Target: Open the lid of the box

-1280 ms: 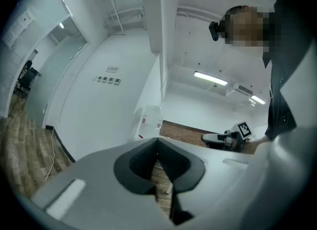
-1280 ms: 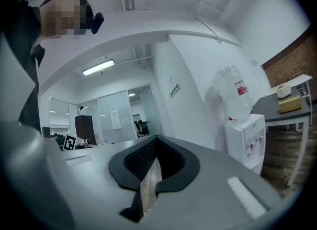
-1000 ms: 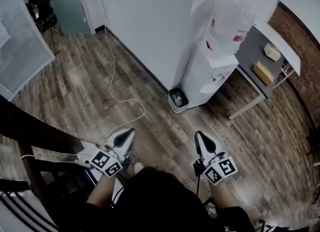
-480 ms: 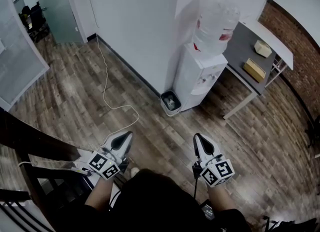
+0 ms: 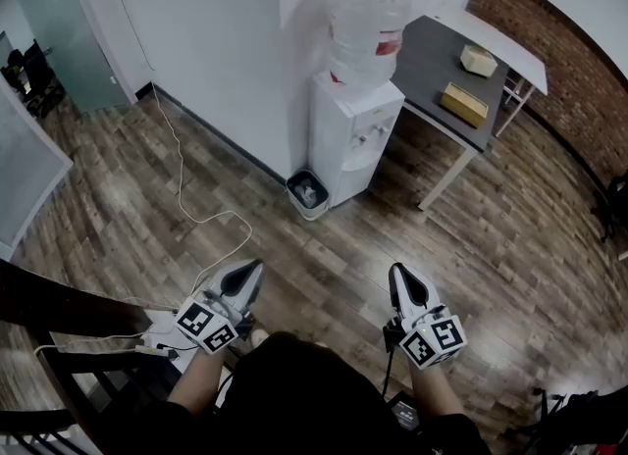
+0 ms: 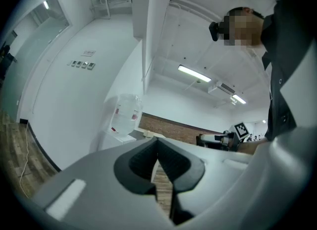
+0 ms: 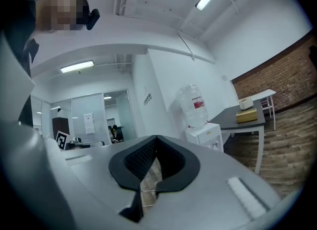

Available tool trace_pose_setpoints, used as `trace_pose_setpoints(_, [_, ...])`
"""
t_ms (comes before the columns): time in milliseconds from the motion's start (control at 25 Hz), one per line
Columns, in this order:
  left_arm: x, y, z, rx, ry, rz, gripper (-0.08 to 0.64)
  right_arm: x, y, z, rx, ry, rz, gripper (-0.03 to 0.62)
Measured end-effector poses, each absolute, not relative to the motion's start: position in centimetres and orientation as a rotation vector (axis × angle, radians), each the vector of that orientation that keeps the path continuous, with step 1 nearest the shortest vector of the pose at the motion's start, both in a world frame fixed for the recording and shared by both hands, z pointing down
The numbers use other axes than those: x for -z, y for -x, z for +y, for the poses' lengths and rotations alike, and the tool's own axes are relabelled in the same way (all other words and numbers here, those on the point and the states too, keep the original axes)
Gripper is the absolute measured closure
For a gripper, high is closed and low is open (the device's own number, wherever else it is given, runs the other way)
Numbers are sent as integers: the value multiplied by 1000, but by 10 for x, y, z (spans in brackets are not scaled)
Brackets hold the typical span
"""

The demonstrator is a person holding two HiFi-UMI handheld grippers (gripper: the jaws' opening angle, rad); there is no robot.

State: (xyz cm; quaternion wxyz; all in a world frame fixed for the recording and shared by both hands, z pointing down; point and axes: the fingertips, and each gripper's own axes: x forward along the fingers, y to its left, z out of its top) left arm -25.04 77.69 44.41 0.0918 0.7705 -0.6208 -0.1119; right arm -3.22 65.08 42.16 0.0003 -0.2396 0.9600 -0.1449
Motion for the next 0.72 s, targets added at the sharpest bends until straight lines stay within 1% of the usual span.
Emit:
trace_pose_setpoints(440, [-447,174,722,338,-2428,-1601,560,-427,-65,644,450,1052,2911,591])
trace_pose_setpoints(720, [-450,154,679,292,-2534,-1440,560,-430,-86,634,440,1214,2847,591])
